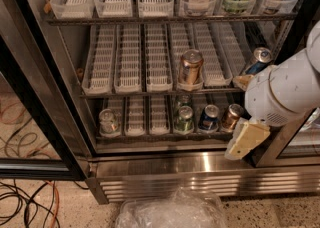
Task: Pick 7up can from bottom shelf of fridge
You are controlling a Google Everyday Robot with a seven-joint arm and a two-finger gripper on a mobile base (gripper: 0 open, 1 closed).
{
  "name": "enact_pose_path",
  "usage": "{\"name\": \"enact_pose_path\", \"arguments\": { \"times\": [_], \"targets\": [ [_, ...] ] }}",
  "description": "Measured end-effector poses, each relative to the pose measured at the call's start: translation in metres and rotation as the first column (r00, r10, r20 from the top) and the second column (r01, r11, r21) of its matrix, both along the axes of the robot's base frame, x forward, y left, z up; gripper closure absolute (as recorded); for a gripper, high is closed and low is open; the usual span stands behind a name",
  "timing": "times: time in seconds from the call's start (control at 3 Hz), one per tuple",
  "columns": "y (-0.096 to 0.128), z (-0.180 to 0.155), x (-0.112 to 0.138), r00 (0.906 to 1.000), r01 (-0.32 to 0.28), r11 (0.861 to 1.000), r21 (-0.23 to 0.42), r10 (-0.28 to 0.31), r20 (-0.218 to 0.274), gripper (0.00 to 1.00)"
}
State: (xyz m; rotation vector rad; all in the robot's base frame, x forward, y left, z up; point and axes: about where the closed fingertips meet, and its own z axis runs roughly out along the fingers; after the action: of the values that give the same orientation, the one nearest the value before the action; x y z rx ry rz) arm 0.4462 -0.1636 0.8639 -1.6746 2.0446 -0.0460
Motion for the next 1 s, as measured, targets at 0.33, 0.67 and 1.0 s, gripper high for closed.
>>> {"name": "enact_pose_path", "arguments": {
  "times": [0.33, 0.67, 1.0],
  "targets": [
    [0.000, 0.000, 0.000, 1.0000, 0.000, 1.000, 0.000, 0.000, 0.000, 0.00],
    [0.003, -0.006, -0.002, 0.9999, 0.008, 1.000, 0.025, -0.008, -0.007, 0.00],
    [0.011, -0.026, -0.001, 0.9994, 0.024, 0.992, 0.123, -0.021, -0.027, 0.00]
  ]
}}
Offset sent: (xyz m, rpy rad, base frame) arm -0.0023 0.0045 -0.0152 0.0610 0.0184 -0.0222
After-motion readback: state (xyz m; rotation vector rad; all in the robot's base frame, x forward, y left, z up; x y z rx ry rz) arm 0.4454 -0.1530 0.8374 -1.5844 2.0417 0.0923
